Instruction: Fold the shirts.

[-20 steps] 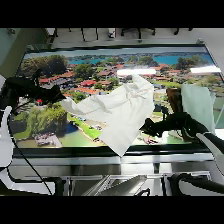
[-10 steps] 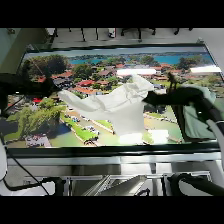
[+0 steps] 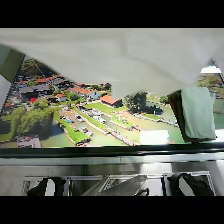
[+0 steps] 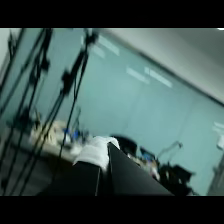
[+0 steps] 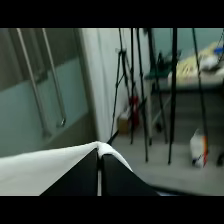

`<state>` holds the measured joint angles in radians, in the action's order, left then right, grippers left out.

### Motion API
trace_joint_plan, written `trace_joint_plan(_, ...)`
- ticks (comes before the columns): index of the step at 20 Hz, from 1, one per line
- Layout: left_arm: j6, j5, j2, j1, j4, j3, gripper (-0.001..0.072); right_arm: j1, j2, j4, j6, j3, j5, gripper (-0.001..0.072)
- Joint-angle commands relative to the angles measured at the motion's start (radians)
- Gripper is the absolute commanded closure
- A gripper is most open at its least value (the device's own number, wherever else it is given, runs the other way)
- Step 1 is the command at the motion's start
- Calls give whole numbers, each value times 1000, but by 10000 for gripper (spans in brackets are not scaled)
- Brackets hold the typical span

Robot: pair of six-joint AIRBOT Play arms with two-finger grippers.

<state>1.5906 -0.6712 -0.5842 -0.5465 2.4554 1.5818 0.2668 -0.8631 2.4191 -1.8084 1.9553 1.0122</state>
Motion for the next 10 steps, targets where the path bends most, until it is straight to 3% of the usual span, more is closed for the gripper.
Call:
trace_joint_plan(1, -75, -14, 119, -145, -51, 102, 683, 36, 33, -21, -2, 158, -10, 697)
trace_joint_plan(6, -75, -332, -60, -272, 12, 289, 683, 34, -32, 29, -2, 100, 56, 698)
trace_joint_plan(10, -93, -566, -240, -192, 65, 158, 683, -64, -147, 41, -3, -99, 117, 698)
